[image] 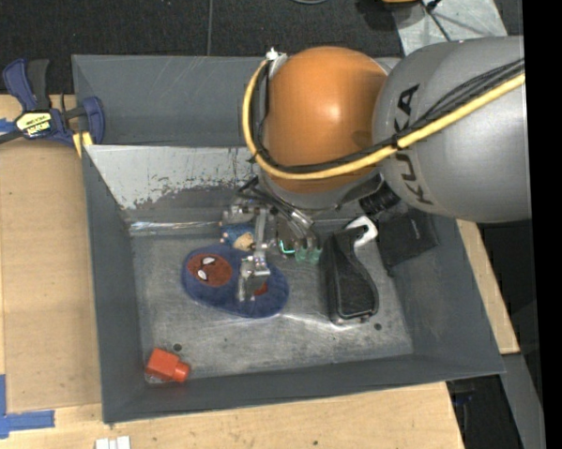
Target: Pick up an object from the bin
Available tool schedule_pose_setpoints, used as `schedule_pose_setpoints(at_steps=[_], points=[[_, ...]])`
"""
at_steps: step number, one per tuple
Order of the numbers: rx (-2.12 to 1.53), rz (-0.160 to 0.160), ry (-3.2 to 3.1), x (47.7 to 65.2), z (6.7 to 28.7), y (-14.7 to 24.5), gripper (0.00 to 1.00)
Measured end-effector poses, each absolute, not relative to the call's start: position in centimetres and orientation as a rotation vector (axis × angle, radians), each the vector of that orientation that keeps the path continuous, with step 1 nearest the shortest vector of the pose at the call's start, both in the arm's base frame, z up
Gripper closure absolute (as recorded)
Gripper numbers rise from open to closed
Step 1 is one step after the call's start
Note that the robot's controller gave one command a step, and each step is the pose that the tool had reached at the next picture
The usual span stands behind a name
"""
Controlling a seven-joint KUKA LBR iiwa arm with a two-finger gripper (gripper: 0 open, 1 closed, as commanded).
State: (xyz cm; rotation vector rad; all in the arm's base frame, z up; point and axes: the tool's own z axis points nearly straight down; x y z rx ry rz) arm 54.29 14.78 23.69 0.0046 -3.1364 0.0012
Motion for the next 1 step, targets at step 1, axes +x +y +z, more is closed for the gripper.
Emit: schedule_pose_setpoints(at_steps=[1], points=[[0.289,-0.004,-3.147,54.96,8.78,12.91,0.0]])
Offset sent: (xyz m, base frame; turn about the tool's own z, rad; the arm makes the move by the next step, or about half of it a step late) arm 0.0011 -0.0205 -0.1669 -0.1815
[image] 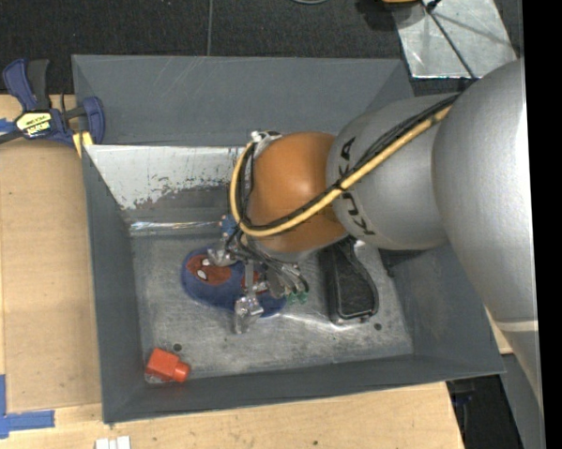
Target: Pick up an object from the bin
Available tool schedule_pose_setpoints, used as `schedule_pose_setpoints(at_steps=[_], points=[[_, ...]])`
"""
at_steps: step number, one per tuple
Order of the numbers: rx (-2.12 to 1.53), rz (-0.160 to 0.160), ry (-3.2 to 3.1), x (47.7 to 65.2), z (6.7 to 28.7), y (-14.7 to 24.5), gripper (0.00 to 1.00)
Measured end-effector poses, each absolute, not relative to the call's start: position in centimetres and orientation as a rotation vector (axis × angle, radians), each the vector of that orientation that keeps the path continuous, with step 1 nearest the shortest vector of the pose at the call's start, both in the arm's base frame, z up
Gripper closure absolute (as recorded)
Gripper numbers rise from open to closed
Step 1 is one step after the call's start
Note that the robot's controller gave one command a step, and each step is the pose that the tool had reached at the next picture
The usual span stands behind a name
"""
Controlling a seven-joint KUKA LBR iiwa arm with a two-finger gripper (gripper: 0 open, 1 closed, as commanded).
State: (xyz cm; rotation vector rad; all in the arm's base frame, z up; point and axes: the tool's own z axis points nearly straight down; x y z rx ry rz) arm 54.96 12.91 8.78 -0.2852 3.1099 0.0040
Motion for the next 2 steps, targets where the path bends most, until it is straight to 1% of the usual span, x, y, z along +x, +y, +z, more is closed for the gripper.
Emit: schedule_pose_setpoints(at_steps=[1,2], points=[[-0.278,0.012,3.089,55.5,9.1,13.0,1.0],[-0.23,0.002,3.121,56.4,20.2,12.8,1.0]])
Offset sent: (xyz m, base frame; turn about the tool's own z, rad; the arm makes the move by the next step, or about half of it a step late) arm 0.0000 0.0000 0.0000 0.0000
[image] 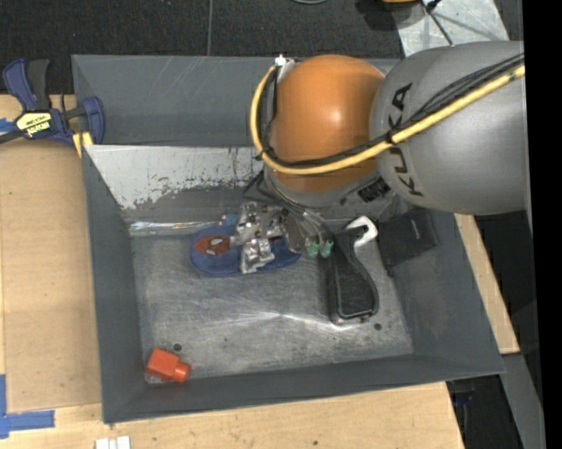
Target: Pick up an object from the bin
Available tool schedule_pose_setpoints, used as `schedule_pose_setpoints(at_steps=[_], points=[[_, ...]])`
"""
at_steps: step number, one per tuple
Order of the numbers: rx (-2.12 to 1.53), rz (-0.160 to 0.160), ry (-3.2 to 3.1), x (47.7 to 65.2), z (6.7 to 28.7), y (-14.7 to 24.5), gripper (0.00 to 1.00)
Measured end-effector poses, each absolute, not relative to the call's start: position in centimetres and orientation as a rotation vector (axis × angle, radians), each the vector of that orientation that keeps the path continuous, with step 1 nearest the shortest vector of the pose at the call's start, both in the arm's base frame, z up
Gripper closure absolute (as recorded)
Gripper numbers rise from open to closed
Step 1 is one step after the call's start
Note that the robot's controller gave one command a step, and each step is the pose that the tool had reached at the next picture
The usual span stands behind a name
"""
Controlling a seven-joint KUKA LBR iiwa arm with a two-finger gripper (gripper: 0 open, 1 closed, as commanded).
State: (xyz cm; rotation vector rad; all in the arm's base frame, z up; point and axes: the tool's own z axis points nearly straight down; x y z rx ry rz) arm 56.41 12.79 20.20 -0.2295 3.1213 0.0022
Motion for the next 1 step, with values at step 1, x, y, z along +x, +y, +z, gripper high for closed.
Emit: schedule_pose_setpoints(at_steps=[1], points=[[-0.196,0.001,3.13,61.12,17.11,12.75,1.0]])
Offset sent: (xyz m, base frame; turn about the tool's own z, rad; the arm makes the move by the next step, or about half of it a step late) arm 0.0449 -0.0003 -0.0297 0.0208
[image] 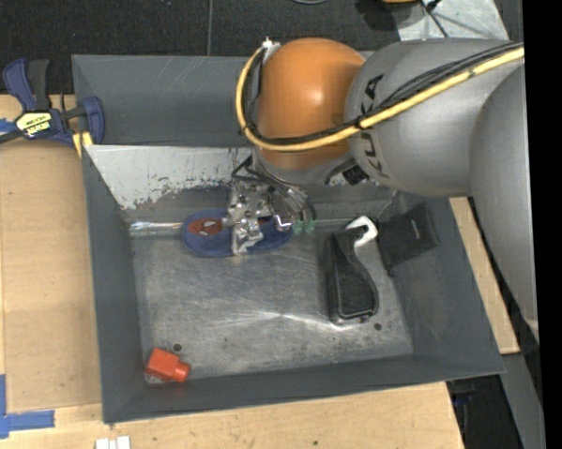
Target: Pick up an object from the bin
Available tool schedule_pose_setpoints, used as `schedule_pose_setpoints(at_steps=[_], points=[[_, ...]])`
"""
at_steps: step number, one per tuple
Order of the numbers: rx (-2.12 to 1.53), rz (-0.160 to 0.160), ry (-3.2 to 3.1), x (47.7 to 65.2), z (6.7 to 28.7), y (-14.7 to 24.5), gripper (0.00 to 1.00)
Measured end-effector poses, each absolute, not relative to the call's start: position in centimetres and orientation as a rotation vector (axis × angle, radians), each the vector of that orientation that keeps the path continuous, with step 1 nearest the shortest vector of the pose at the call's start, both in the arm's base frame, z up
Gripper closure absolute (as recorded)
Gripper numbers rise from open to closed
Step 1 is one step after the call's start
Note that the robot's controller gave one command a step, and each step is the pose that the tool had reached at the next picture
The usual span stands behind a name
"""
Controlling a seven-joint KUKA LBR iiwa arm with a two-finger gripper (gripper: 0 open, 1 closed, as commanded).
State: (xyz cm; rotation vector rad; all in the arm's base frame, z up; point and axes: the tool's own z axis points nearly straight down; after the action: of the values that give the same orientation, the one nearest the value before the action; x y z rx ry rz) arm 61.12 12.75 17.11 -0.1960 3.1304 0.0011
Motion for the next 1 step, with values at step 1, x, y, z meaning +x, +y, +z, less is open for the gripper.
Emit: schedule_pose_setpoints(at_steps=[1], points=[[-0.233,0.003,3.12,60.27,26.17,13.91,1.0]])
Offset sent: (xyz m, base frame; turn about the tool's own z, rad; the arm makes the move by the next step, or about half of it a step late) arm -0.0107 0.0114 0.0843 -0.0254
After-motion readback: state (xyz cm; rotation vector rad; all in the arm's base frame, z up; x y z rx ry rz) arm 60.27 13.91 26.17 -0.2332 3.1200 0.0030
